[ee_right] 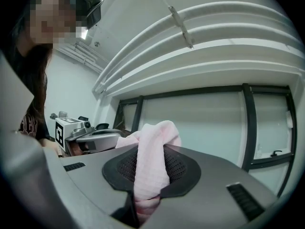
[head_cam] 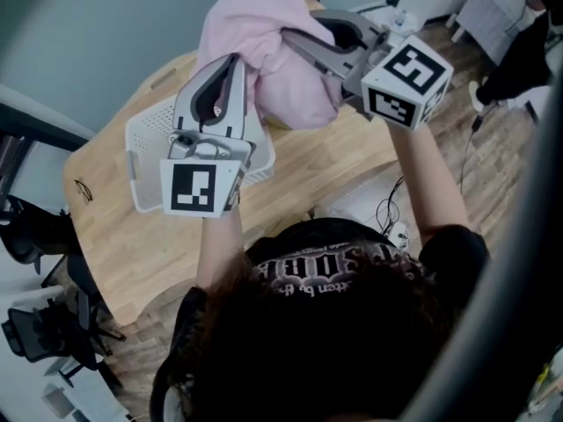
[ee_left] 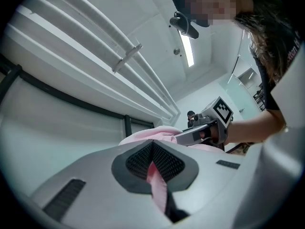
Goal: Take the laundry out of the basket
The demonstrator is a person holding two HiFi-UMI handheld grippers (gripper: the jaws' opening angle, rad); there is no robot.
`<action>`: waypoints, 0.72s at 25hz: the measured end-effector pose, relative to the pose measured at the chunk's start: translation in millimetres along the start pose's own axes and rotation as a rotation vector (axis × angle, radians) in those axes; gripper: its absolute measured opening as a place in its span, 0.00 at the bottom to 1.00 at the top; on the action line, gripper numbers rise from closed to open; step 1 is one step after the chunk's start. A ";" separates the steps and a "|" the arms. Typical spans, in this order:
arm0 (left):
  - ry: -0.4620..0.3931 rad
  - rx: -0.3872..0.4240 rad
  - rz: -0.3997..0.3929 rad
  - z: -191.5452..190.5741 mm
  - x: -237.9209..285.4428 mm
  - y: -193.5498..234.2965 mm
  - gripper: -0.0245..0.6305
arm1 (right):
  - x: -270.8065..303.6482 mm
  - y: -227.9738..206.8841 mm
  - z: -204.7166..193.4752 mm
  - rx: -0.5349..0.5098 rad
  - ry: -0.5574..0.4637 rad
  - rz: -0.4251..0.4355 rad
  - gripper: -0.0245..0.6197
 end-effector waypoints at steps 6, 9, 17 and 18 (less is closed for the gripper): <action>-0.021 -0.028 -0.075 0.0 31.8 -23.8 0.03 | -35.0 -27.4 -5.5 0.009 0.021 -0.098 0.18; -0.026 -0.045 -0.110 -2.1 46.0 -37.1 0.03 | -53.3 -40.3 -9.2 0.020 0.025 -0.144 0.18; -0.046 -0.091 -0.216 -6.5 77.6 -83.4 0.03 | -109.0 -66.3 -25.9 0.040 0.057 -0.276 0.18; -0.045 -0.097 -0.224 -7.9 80.4 -87.8 0.03 | -114.5 -68.7 -28.1 0.045 0.059 -0.289 0.18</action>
Point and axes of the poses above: the fingertips, and each gripper's own axes: x forward along the fingers, y to its left, z out of its top, the point moved 3 cm from there along -x, backward along the fingers, and after that the axes turned 9 degrees about x, right-handed, at the moved point
